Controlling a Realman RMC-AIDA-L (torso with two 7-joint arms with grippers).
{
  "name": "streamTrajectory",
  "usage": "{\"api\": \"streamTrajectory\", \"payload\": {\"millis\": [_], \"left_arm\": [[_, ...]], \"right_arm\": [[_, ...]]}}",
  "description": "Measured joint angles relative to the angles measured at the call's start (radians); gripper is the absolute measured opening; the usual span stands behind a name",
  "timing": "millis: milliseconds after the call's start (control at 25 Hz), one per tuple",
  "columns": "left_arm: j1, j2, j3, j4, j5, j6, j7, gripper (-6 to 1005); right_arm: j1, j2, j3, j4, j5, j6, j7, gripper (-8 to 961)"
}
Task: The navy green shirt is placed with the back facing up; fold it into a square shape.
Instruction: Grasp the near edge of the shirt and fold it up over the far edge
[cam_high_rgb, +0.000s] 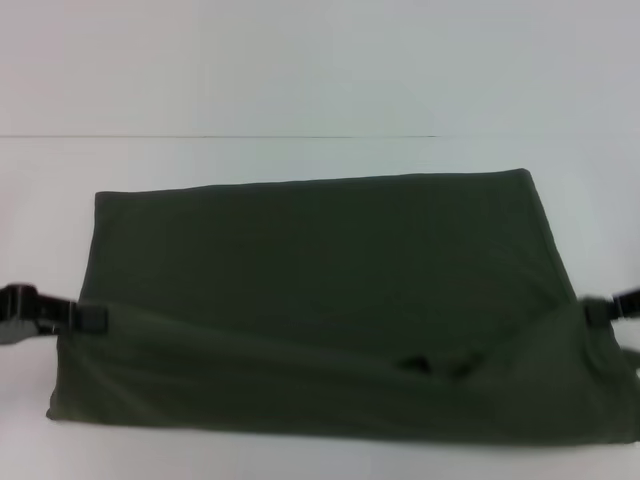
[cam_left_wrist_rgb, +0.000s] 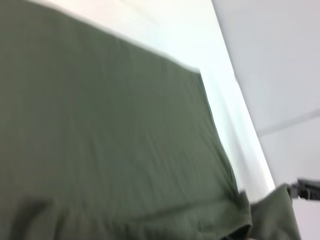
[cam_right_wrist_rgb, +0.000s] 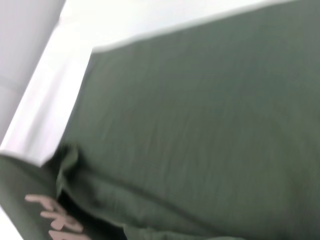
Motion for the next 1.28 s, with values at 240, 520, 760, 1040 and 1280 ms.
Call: {"api": "streamTrajectory", "payload": {"millis": [240, 520, 760, 1040, 1280], "left_arm": [[-0.002, -0.02, -0.014, -0.042, -0.071, -0.157, -0.012, 81], [-0.013, -0.076, -0.011, -0.047, -0.139, -0.332, 0.002, 83], [-0.031, -0.118, -0.011, -0.044, -0.17, -0.445, 0.039, 84], [-0.037, -0.16, -0.009, -0.045, -0.252, -0.566, 0.091, 86], [-0.037, -0.196, -0.008, -0.047, -0.3, -0.671, 0.139, 87]], "right_arm": [[0.004, 0.002, 0.001, 0.068, 0.104, 0.214, 0.056, 22], [0.004, 0.039, -0.004, 0.1, 0.223, 0.419, 0.047, 21], [0.024, 0.096, -0.011, 0.1, 0.278, 0.572, 0.007, 21], [0.047, 0.143, -0.011, 0.093, 0.296, 0.703, -0.018, 21], [0.038, 0.167, -0.011, 0.1, 0.412, 0.766, -0.093, 25]]}}
